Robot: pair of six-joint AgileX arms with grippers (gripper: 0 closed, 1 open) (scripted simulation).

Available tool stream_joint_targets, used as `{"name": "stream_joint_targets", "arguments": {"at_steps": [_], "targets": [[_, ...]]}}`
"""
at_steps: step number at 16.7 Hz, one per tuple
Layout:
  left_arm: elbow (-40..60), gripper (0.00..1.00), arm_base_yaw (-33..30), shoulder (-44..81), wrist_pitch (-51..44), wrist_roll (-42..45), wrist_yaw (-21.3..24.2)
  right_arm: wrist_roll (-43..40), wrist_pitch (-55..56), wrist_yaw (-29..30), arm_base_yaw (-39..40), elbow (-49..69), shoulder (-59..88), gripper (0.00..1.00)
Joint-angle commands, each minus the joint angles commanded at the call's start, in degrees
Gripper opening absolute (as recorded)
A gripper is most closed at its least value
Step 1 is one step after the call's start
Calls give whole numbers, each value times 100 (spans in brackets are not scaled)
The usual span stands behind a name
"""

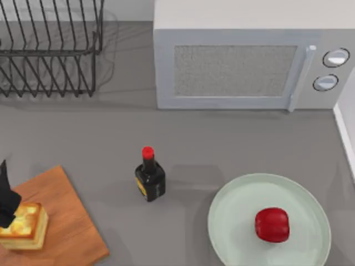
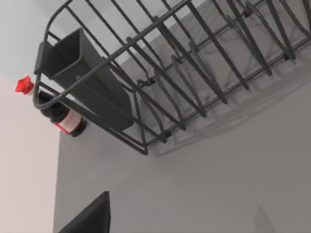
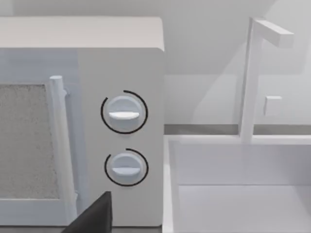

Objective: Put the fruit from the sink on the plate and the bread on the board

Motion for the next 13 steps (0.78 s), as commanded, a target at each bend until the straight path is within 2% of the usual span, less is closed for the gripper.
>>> {"name": "stream_joint_targets", "arguments": {"at_steps": [4,7,10,13], "targets": [[-687,100,-22,-1071,630,-2124,1,0,0,0,0,0,0,100],[-1054,100,-54,-1636,939,-3193,8,0,0,0,0,0,0,100],[-1239,100,-76,-1921,1085,-3700,12,0,0,0,0,0,0,100],[-1259,100,-79,-1953,1101,-3758,12,0,0,0,0,0,0,100]]}}
